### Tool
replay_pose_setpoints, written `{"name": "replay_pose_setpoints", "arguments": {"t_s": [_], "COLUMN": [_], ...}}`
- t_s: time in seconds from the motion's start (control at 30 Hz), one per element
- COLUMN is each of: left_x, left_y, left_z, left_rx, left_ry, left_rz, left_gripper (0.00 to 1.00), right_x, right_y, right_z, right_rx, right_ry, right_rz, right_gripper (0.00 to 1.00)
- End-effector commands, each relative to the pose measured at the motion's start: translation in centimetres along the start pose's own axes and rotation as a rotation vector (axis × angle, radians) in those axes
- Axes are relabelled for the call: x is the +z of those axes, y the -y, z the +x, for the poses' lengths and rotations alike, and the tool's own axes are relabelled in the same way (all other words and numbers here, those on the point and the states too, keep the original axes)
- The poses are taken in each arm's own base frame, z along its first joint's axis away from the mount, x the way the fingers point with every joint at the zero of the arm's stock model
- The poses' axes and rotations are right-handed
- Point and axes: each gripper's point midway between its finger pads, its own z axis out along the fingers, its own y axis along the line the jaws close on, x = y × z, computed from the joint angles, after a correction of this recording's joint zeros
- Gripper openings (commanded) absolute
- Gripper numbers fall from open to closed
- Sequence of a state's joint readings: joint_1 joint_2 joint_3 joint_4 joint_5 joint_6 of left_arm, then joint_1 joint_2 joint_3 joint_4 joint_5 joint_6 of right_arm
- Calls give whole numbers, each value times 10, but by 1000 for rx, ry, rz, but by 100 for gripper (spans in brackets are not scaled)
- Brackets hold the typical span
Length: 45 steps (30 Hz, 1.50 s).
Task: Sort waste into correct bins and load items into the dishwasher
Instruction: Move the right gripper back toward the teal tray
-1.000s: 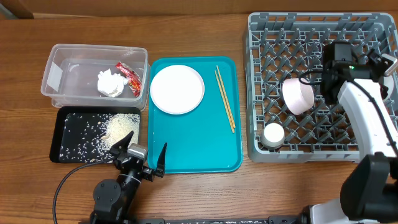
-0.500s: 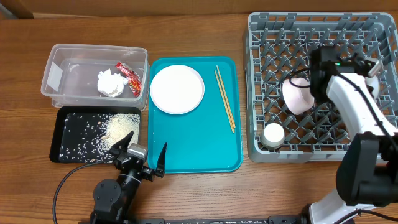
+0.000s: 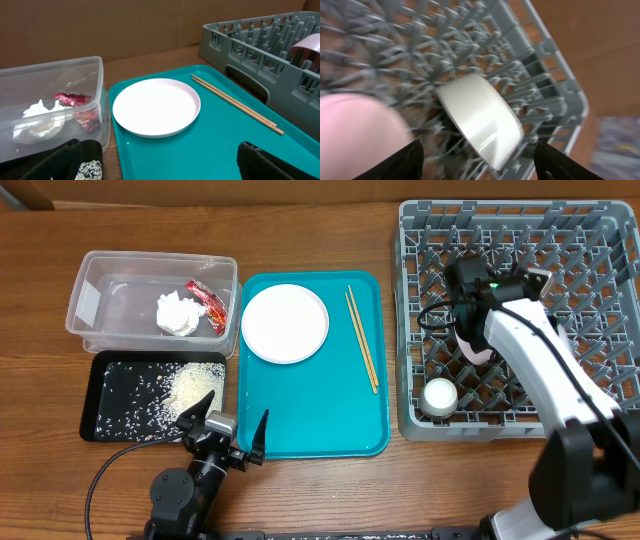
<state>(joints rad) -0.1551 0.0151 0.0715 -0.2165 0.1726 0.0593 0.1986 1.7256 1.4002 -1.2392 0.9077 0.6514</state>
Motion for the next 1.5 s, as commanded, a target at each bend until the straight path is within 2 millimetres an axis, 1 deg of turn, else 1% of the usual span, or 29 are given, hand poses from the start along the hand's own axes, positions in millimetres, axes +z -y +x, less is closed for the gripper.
{"name": "replay_pose_setpoints", "arguments": {"t_s": [0.0, 0.07, 0.17, 0.2, 0.23, 0.3, 0.33, 0.4, 0.47, 0.5, 0.57, 0.6, 0.67, 0.7, 0.8, 0.9, 1.07, 1.13, 1.2, 1.27, 1.33, 1.37, 1.4, 1.47], "left_x": [0, 0, 0, 0, 0, 0, 0, 0, 0, 0, 0, 0, 0, 0, 0, 0, 0, 0, 0, 0, 0, 0, 0, 0], "left_y": [1, 1, 1, 1, 1, 1, 1, 1, 1, 1, 1, 1, 1, 1, 1, 1, 1, 1, 1, 1, 1, 1, 1, 1], "left_z": [-1, -1, -1, -1, -1, -1, -1, -1, -1, -1, -1, -1, -1, -1, -1, -1, -1, -1, -1, -1, -1, -1, -1, -1], "left_rx": [8, 9, 8, 8, 8, 8, 8, 8, 8, 8, 8, 8, 8, 8, 8, 8, 8, 8, 9, 8, 8, 8, 8, 8], "left_ry": [7, 7, 7, 7, 7, 7, 7, 7, 7, 7, 7, 7, 7, 7, 7, 7, 7, 7, 7, 7, 7, 7, 7, 7], "left_rz": [6, 6, 6, 6, 6, 6, 6, 6, 6, 6, 6, 6, 6, 6, 6, 6, 6, 6, 6, 6, 6, 6, 6, 6], "left_gripper": [100, 100, 100, 100, 100, 100, 100, 100, 100, 100, 100, 100, 100, 100, 100, 100, 100, 100, 100, 100, 100, 100, 100, 100], "right_x": [-47, -62, -93, -108, -130, -161, -173, -187, -194, -192, -182, -172, -164, -157, -140, -122, -99, -92, -90, -89, -90, -91, -93, -99], "right_y": [-4, -14, -48, -62, -81, -104, -114, -131, -149, -157, -173, -190, -209, -220, -241, -256, -267, -270, -272, -271, -269, -268, -267, -264], "right_z": [-7, 1, 17, 25, 37, 58, 68, 87, 105, 110, 114, 114, 117, 121, 130, 138, 153, 160, 166, 170, 172, 173, 174, 175], "right_rx": [133, 122, 4, -49, -131, -248, -293, -360, -422, -442, -459, -456, -475, -504, -575, -634, -667, -681, -693, -703, -714, -721, -727, -741], "right_ry": [-38, -83, -150, -176, -205, -231, -237, -226, -189, -160, -87, -39, -17, -10, 0, 5, -36, -54, -75, -86, -92, -97, -101, -117], "right_rz": [-265, -378, -618, -712, -842, -997, -1044, -1076, -1071, -1053, -986, -949, -946, -941, -923, -898, -857, -846, -851, -846, -841, -838, -835, -842], "right_gripper": [72, 71, 67, 64, 59, 55, 53, 51, 48, 47, 47, 42, 32, 31, 31, 32, 32, 32, 31, 24, 15, 8, 4, 4]}}
